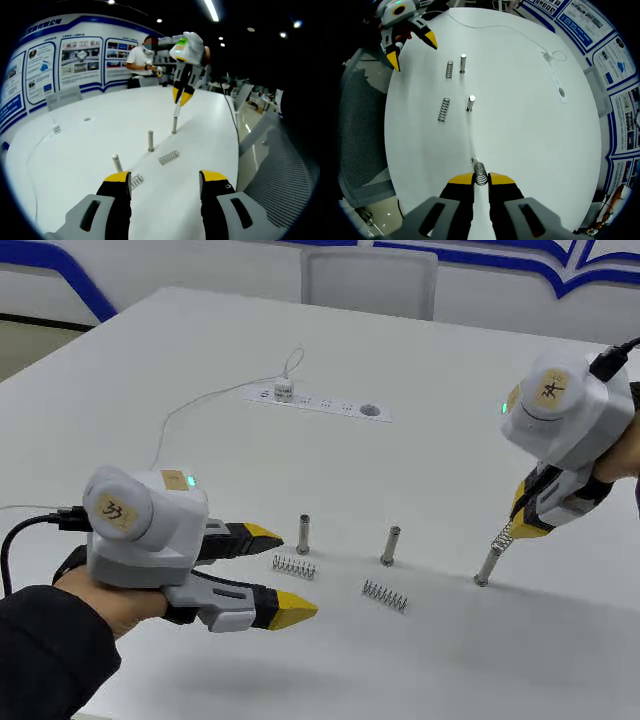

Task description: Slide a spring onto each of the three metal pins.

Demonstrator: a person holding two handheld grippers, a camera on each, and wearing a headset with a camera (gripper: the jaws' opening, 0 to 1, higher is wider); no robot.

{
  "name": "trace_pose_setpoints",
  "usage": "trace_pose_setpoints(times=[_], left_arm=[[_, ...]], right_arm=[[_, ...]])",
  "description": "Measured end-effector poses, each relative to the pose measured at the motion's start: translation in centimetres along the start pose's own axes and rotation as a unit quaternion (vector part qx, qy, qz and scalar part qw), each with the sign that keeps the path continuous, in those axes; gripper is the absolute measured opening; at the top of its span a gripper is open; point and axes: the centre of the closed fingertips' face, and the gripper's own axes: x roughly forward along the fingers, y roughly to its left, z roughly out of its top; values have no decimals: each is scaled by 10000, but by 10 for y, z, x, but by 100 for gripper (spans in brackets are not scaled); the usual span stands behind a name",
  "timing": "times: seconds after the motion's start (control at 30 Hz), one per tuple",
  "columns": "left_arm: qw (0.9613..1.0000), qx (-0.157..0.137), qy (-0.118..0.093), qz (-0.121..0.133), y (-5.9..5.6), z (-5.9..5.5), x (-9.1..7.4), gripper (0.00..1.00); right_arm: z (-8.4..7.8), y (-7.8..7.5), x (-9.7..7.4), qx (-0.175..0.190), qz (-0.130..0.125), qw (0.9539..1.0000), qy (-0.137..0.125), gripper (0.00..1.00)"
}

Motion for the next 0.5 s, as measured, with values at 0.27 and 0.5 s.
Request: trace_pose_setpoints(times=[0.27,0.5], left_arm=[[10000,-6,18,-20,-1,-1,1,56],[10000,-18,31,-15,-1,-2,1,56]], right_arm=[[-2,1,8,-23,79,9999,128,11],[-4,1,22,1,171,9995,247,12]])
